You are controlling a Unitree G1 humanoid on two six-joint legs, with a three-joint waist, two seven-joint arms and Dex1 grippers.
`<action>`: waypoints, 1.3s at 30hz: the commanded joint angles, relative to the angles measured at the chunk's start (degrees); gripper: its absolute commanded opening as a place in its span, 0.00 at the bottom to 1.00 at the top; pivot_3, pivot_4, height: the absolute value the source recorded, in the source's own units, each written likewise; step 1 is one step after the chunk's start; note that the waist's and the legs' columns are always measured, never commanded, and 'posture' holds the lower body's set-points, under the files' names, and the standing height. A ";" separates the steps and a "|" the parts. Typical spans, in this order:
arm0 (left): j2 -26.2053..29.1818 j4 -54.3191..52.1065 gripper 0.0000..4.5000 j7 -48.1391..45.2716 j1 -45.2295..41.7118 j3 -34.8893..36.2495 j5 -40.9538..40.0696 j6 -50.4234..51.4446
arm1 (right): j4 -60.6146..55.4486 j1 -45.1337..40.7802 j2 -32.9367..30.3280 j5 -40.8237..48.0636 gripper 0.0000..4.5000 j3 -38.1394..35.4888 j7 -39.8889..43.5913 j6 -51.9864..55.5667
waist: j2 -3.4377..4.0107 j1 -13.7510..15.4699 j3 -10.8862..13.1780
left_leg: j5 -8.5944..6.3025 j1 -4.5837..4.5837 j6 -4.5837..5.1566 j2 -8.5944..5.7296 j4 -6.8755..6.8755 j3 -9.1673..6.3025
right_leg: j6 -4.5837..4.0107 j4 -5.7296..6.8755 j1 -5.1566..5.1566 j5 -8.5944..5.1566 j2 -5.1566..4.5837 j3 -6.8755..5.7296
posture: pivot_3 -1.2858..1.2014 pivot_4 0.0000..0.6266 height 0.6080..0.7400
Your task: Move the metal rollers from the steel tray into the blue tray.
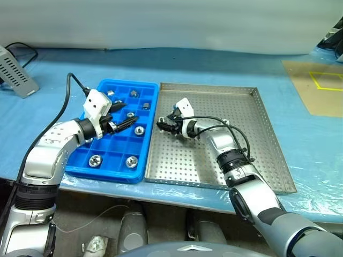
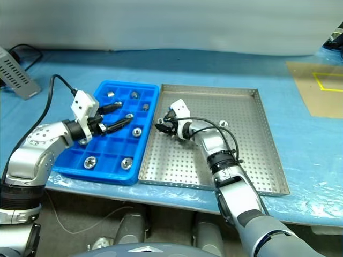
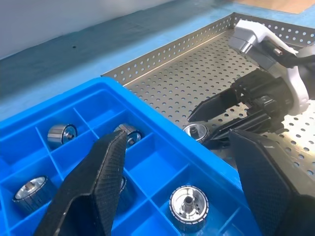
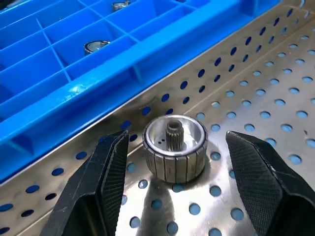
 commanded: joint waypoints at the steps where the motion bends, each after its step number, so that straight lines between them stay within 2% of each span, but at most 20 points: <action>1: 0.22 -1.83 0.78 0.40 0.09 1.07 -0.26 -0.76 | 0.94 -1.30 1.15 -1.29 0.74 0.32 -0.65 -2.17 | 0.00 0.00 0.00 | 0.00 0.00 0.00 0.00 0.00 0.00 | 0.00 0.00 0.00 0.00 0.00 0.00 | 0.54 0.24 1.00; 6: 0.42 -2.03 0.78 0.35 0.43 1.19 -0.37 -0.67 | 4.08 -0.75 2.33 -3.33 0.74 1.02 -1.66 -4.80 | 0.00 -0.09 0.00 | 0.00 0.03 0.00 0.02 0.00 0.00 | -0.01 0.02 0.00 0.00 0.00 0.00 | 0.55 0.24 1.00; 9: 0.43 -2.09 0.78 0.40 0.48 0.99 -0.23 -0.60 | 4.81 -0.23 3.04 -3.54 0.61 0.71 -1.63 -6.43 | 0.00 -0.08 0.00 | 0.00 0.04 0.00 0.02 0.00 0.00 | -0.01 0.04 0.01 0.00 0.00 0.00 | 0.55 0.24 1.00; 12: 0.43 -2.32 0.78 0.41 0.61 0.85 -0.24 -0.45 | 4.68 0.00 3.26 -4.27 0.39 0.70 -2.23 -7.54 | 0.00 -0.06 0.00 | 0.00 0.03 0.00 0.02 0.01 0.00 | -0.01 0.03 0.00 0.00 0.00 0.00 | 0.54 0.24 1.00; 13: 0.46 -2.35 0.78 0.37 0.63 0.82 -0.26 -0.40 | 4.90 -0.08 3.27 -4.53 0.35 0.63 -2.49 -7.89 | 0.00 -0.06 0.00 | 0.00 0.03 0.00 0.02 0.00 0.00 | -0.01 0.03 0.00 0.00 0.00 0.00 | 0.54 0.24 1.00; 20: 1.20 -3.37 0.78 -0.75 1.22 2.22 -1.89 0.43 | 3.20 -0.82 2.50 -3.68 0.35 -0.72 -1.62 -6.35 | 0.00 -0.07 0.00 | 0.00 0.03 0.01 0.01 0.00 0.00 | -0.01 0.02 0.00 0.00 0.00 0.00 | 0.54 0.24 1.00; 25: 3.28 -4.28 0.78 -2.45 2.86 5.21 -3.99 0.87 | -8.57 0.00 -0.45 -1.54 0.35 0.11 4.35 -1.15 | 0.01 0.02 0.01 | -0.01 -0.02 0.02 0.02 0.00 0.00 | -0.01 -0.01 -0.01 0.00 0.00 -0.01 | 0.54 0.24 1.00; 31: 3.75 -3.69 0.78 -1.38 3.54 5.76 -3.40 0.31 | -17.35 -0.52 0.27 -0.16 0.35 0.40 4.37 2.97 | 0.01 0.01 0.01 | -0.03 0.04 0.04 0.03 -0.07 0.00 | -0.01 -0.02 -0.01 0.00 0.01 -0.01 | 0.56 0.24 1.00; 35: 4.16 -4.69 0.78 0.26 4.95 8.09 -3.40 -0.04 | -15.83 -3.10 3.59 0.16 0.35 0.97 3.49 3.07 | 0.01 0.00 0.01 | -0.03 0.03 0.04 0.03 -0.07 0.01 | -0.01 -0.02 -0.01 -0.01 0.01 -0.01 | 0.57 0.24 1.00; 39: 5.45 -5.62 0.78 1.98 8.03 11.63 -2.46 -0.63 | -9.31 -7.19 6.97 -0.55 0.35 1.58 3.78 0.08 | 0.01 0.03 0.01 | -0.03 0.03 0.05 0.05 -0.13 0.00 | -0.02 -0.02 -0.07 -0.01 0.01 -0.02 | 0.60 0.24 1.00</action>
